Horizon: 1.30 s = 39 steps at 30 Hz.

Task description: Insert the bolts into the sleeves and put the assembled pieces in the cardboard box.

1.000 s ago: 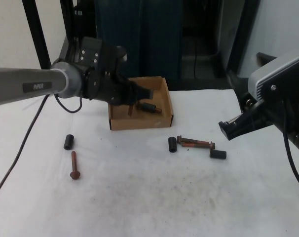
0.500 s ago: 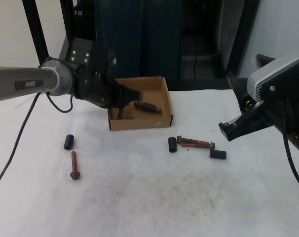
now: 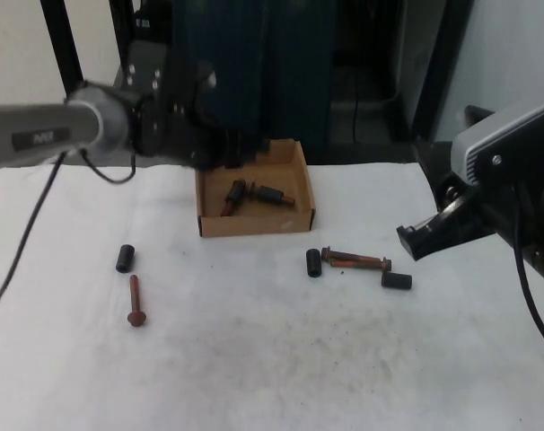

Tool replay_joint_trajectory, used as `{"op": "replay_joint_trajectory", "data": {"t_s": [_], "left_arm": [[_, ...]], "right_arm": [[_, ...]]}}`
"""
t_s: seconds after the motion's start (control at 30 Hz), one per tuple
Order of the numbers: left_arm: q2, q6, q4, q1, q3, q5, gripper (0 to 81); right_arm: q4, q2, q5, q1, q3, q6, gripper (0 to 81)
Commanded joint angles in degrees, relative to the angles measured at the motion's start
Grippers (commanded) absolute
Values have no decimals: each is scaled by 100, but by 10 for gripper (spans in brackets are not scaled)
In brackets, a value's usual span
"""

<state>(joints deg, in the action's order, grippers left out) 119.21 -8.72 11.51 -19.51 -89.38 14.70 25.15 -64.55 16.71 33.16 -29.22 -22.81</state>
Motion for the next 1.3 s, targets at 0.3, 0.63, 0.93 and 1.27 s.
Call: {"op": "replay_joint_trajectory", "data": {"t_s": [0.3, 0.63, 0.93, 1.27], "left_arm": [[-1714, 2297, 964, -417, -3, -858, 446], [-3254, 4178, -579, -1735, 2113, -2199, 340], [-4612, 4166, -2294, -1616, 4084, -3015, 289], [-6308, 1994, -2248, -164, 5549, -2329, 207]], "right_arm": [[-652, 52, -204, -11, -67, 52, 489], [-623, 52, -248, -11, -353, -343, 489], [-637, 266, -248, -21, -532, -342, 489], [-651, 326, -3, -11, -883, -142, 489]]}}
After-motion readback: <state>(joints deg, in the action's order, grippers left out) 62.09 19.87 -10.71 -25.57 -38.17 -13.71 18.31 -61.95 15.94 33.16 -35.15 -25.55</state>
